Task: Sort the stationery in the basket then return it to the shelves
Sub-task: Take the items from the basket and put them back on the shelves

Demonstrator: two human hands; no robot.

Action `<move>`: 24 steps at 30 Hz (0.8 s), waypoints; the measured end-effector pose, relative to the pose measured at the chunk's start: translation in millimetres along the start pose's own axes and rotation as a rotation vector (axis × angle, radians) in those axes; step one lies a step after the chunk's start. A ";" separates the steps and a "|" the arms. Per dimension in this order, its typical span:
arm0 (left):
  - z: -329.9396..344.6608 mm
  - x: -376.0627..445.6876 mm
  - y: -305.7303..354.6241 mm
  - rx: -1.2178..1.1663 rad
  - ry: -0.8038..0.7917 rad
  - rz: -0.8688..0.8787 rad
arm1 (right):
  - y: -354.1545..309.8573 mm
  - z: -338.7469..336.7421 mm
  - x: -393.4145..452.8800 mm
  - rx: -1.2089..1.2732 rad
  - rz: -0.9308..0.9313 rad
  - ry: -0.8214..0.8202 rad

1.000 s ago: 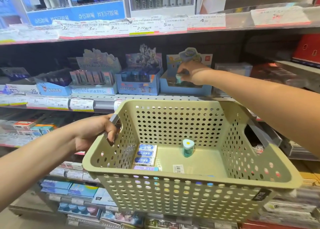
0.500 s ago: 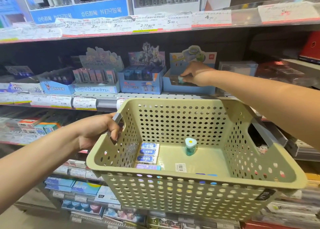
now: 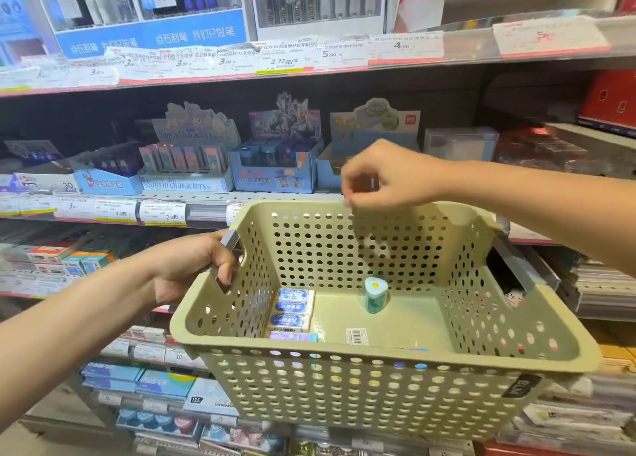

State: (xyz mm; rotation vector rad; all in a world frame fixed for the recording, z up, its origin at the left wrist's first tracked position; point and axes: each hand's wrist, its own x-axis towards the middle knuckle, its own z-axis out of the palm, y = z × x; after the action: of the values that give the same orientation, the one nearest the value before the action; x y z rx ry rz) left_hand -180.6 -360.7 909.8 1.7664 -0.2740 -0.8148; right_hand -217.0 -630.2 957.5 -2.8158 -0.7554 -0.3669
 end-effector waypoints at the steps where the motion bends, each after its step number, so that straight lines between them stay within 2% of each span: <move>1: 0.8 -0.4 0.2 0.000 -0.001 0.000 | -5.1 2.5 -3.1 -0.008 -0.006 -0.124; 4: 4.4 -2.5 1.8 -0.017 -0.018 -0.004 | -11.6 19.8 -9.9 -0.170 -0.041 -0.427; 8: 7.8 -5.5 3.7 -0.007 -0.019 0.000 | -6.9 47.9 -16.3 -0.473 -0.130 -0.589; 17: 13.6 -10.3 5.9 0.001 -0.015 0.009 | -0.5 81.2 -19.0 -0.747 -0.296 -0.717; 24: 9.3 -11.1 6.1 0.018 0.000 0.003 | 5.0 89.1 -13.3 -0.770 -0.320 -0.716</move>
State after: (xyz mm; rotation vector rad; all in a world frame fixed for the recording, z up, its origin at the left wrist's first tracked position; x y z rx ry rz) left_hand -193.4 -363.6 918.3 1.7826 -0.2850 -0.8128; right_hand -209.1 -617.7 868.4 -3.5765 -1.4757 0.4582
